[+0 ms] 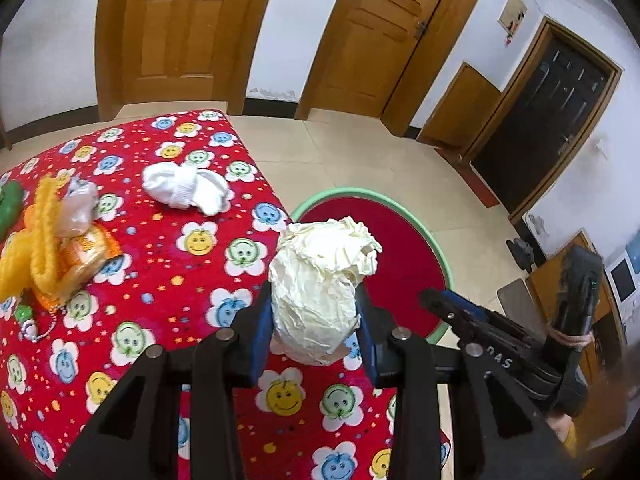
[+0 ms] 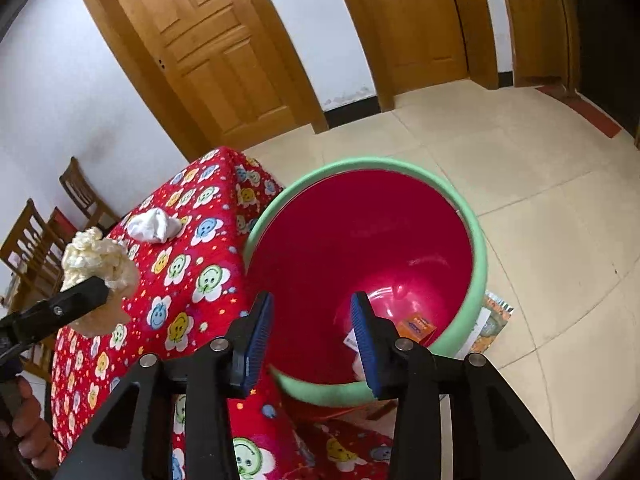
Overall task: Collect trash
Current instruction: 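Carry both paper balls over the red bin and open both tools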
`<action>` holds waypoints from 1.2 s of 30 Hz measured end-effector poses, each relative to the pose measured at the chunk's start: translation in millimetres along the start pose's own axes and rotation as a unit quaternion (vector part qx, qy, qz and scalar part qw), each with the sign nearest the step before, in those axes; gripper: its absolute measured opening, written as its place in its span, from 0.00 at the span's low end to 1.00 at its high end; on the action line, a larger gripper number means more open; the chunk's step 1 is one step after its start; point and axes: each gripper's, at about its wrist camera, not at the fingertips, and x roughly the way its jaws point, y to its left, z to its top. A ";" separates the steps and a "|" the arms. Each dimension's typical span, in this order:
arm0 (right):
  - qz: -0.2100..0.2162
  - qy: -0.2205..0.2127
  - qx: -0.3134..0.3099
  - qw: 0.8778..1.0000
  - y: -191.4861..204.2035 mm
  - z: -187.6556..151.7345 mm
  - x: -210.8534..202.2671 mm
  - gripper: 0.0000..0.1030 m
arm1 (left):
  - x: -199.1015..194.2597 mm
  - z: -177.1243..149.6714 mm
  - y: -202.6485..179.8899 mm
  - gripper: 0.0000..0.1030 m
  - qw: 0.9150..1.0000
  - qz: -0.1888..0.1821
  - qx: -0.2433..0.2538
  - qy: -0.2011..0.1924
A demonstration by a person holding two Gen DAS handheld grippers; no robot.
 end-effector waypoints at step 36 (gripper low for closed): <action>-0.019 -0.029 0.040 0.999 -41.6 3.0 -19.6 0.46 | 37.6 6.6 -30.3 0.48 1.000 -0.006 0.012 0.024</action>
